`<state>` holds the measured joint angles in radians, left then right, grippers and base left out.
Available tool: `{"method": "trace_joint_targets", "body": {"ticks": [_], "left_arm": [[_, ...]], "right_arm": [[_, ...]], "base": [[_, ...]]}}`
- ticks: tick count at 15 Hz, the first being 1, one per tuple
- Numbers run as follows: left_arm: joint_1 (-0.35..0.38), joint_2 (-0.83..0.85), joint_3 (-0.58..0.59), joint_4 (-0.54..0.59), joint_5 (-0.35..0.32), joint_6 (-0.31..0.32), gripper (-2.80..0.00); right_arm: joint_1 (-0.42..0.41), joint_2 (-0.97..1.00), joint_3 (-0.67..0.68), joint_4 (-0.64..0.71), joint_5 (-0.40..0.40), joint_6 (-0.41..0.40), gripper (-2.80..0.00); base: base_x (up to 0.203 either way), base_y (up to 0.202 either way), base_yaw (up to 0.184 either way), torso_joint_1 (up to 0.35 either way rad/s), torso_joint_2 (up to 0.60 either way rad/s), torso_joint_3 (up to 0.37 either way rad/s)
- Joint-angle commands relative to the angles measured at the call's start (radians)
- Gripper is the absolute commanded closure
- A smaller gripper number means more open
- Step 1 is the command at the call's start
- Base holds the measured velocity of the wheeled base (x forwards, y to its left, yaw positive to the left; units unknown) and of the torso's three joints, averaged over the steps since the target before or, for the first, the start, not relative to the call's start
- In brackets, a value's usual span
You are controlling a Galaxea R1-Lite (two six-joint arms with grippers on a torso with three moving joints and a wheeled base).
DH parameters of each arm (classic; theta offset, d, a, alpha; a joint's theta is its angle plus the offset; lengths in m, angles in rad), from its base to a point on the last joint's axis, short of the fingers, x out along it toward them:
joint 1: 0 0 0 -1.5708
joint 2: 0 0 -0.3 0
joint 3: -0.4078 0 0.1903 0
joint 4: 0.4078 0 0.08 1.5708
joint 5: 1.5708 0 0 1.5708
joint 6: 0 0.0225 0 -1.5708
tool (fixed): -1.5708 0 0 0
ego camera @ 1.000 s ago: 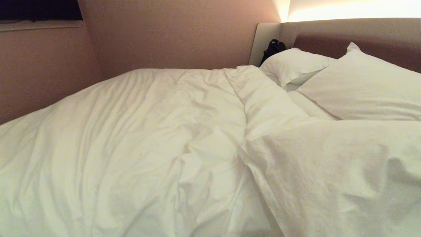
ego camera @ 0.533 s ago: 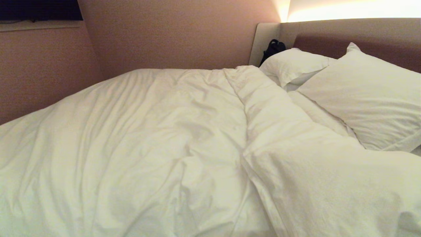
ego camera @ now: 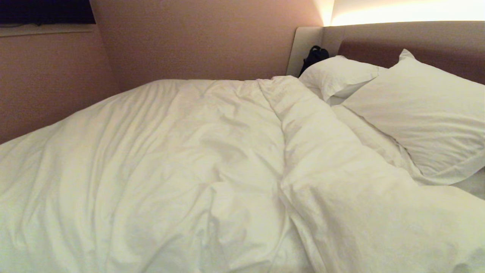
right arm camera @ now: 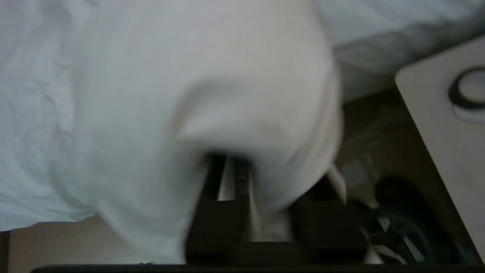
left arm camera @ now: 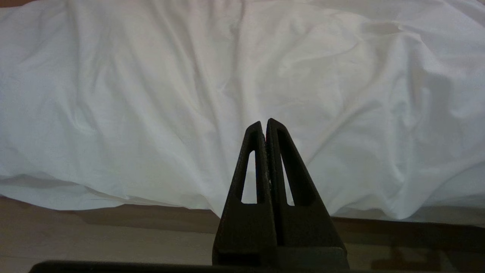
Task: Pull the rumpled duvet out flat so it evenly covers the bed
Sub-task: Flatten the corners of the folded blanket
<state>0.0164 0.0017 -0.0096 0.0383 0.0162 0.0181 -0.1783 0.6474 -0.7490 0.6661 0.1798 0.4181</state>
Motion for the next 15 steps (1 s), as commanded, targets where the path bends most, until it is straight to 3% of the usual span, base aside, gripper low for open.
{"method": "trace_joint_targets", "body": {"ticks": [1,6,8,11,15], "left_arm": [[0.000,0.000,-0.001,0.000,0.001,-0.001,0.00],[0.000,0.000,0.000,0.000,0.001,-0.001,0.00],[0.000,0.000,-0.001,0.000,0.001,0.000,0.00],[0.000,0.000,-0.001,0.000,0.001,0.000,0.00],[0.000,0.000,-0.001,0.000,0.001,-0.001,0.00]], "right_arm": [[0.000,0.008,0.013,0.013,0.001,0.002,-2.80],[0.000,-0.025,0.020,0.082,0.010,0.002,-2.80],[0.001,-0.132,0.002,0.094,0.018,0.002,-2.80],[0.002,-0.274,-0.089,0.094,0.070,0.002,-2.80],[0.001,-0.287,-0.194,0.086,0.150,0.001,-2.80]], "base": [[0.000,0.000,0.000,0.000,0.00,0.000],[0.000,0.000,0.000,0.000,0.00,0.000],[0.000,0.000,0.000,0.000,0.00,0.000],[0.000,0.000,0.000,0.000,0.00,0.000],[0.000,0.000,0.000,0.000,0.00,0.000]]}}
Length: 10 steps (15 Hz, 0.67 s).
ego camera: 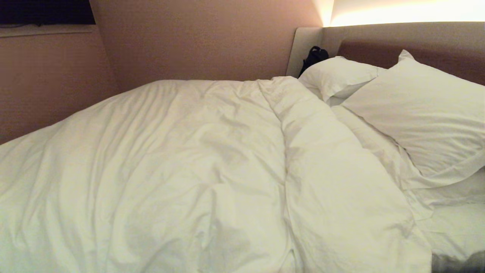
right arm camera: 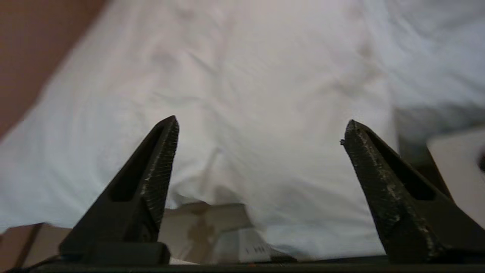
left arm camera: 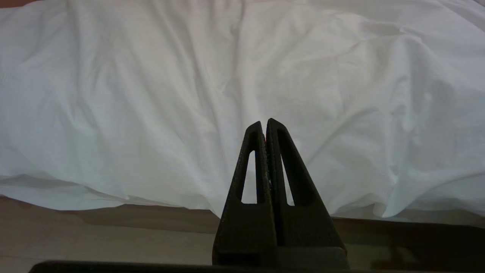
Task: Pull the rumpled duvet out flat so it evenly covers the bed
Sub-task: Flatten the corners of the folded blanket
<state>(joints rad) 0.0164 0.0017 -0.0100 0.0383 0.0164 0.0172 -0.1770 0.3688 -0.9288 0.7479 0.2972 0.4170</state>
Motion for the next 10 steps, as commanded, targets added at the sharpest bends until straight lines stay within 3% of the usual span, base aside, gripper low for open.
{"method": "trace_joint_targets", "body": {"ticks": [1,2,3,4,6,7,10], "left_arm": [[0.000,0.000,-0.001,0.000,0.000,0.000,0.00],[0.000,0.000,-0.001,0.000,0.000,0.000,0.00],[0.000,0.000,0.001,0.000,0.000,0.001,0.00],[0.000,0.000,-0.001,0.000,0.000,0.000,0.00],[0.000,0.000,0.000,0.000,0.000,0.000,0.00],[0.000,0.000,0.000,0.000,0.000,0.000,0.00],[-0.001,0.000,0.001,0.000,0.000,0.000,0.00]], "right_arm": [[-0.001,0.039,-0.013,0.004,0.032,0.003,-2.80],[-0.001,0.100,-0.012,0.004,0.030,0.003,-2.80],[-0.001,0.156,-0.011,0.004,0.028,0.003,-1.27],[-0.001,0.234,-0.011,0.002,0.021,0.002,0.00],[-0.001,0.369,0.004,-0.057,0.002,-0.003,0.00],[0.000,0.402,0.026,-0.158,-0.004,-0.004,0.00],[0.001,0.430,0.056,-0.295,-0.010,-0.030,0.00]], "base": [[0.000,0.000,0.000,0.000,0.00,0.000],[0.000,0.000,0.000,0.000,0.00,0.000],[0.000,0.000,0.000,0.000,0.00,0.000],[0.000,0.000,0.000,0.000,0.00,0.000],[0.000,0.000,0.000,0.000,0.00,0.000],[0.000,0.000,0.000,0.000,0.00,0.000],[0.000,0.000,0.000,0.000,0.00,0.000]]}}
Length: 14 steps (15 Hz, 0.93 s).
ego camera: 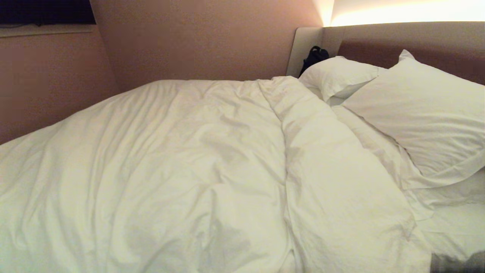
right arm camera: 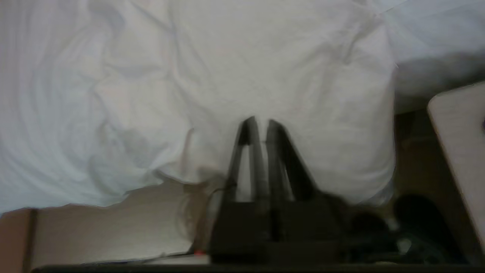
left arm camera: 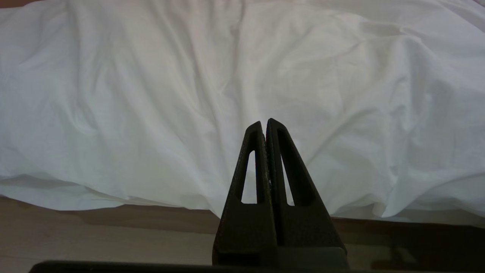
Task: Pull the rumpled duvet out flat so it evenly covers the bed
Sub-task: Flatten the corners of the folded blanket
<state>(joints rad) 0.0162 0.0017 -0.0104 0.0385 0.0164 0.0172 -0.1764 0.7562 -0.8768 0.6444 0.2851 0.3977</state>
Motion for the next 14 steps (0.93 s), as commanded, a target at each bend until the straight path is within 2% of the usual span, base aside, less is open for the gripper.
{"method": "trace_joint_targets", "body": {"ticks": [1,2,6,9,11,14], "left_arm": [[0.001,0.000,0.000,0.000,0.000,0.001,0.00],[0.001,0.000,0.001,0.000,0.000,0.001,0.00],[0.001,0.000,0.000,0.000,0.000,0.000,0.00],[0.001,0.000,0.000,0.000,0.000,0.001,0.00],[0.001,0.001,0.001,0.000,0.000,0.001,0.00],[0.001,0.000,0.000,0.000,0.000,0.001,0.00]], "right_arm": [[0.000,0.051,0.010,-0.191,0.002,-0.036,0.00],[0.001,0.058,0.013,-0.188,0.002,-0.053,0.00],[0.006,0.222,0.105,-0.191,-0.002,-0.246,0.00],[0.049,0.341,0.180,-0.276,-0.013,-0.285,0.00],[0.122,0.383,0.222,-0.355,-0.055,-0.290,0.00],[0.305,0.432,0.269,-0.444,-0.158,-0.285,0.00]], "base": [[0.000,0.000,0.000,0.000,0.00,0.000],[0.000,0.000,0.000,0.000,0.00,0.000],[0.000,0.000,0.000,0.000,0.00,0.000],[0.000,0.000,0.000,0.000,0.00,0.000],[0.000,0.000,0.000,0.000,0.00,0.000],[0.000,0.000,0.000,0.000,0.00,0.000]]}}
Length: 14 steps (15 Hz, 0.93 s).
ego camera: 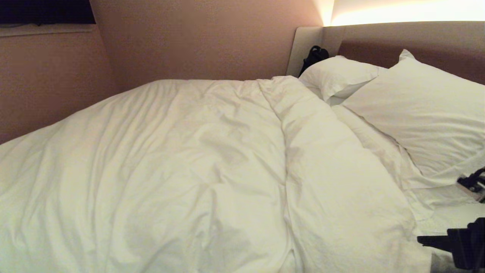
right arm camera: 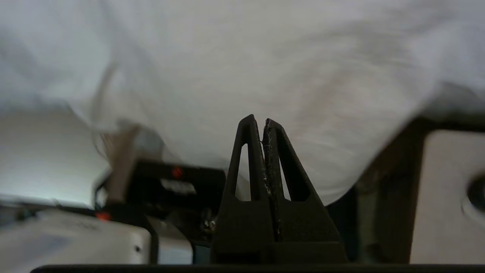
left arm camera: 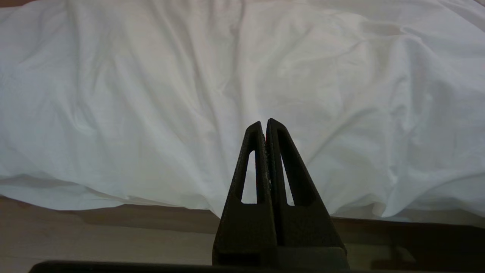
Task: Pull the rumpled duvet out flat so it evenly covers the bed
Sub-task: Flatten the corners of the folded blanket
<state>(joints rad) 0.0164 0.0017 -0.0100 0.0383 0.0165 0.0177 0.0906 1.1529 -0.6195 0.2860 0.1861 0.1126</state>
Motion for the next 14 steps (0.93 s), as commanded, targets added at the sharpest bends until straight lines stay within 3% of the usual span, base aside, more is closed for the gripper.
{"method": "trace_joint_targets", "body": {"ticks": [1,3,8,14], "left_arm": [[0.000,0.000,0.001,0.000,0.000,-0.001,0.00],[0.000,0.000,-0.001,0.000,0.000,-0.001,0.00],[0.000,0.000,-0.001,0.000,0.000,-0.001,0.00],[0.000,0.000,0.001,0.000,0.000,-0.001,0.00]], "right_arm": [[0.097,0.044,0.027,-0.112,-0.081,0.001,0.00],[0.208,0.068,0.049,-0.147,-0.103,-0.001,0.00],[0.239,0.153,0.073,-0.179,-0.108,0.021,0.00],[0.411,0.278,0.038,-0.203,-0.135,-0.012,0.00]], "base": [[0.000,0.000,0.000,0.000,0.00,0.000],[0.000,0.000,0.000,0.000,0.00,0.000],[0.000,0.000,0.000,0.000,0.00,0.000],[0.000,0.000,0.000,0.000,0.00,0.000]]}}
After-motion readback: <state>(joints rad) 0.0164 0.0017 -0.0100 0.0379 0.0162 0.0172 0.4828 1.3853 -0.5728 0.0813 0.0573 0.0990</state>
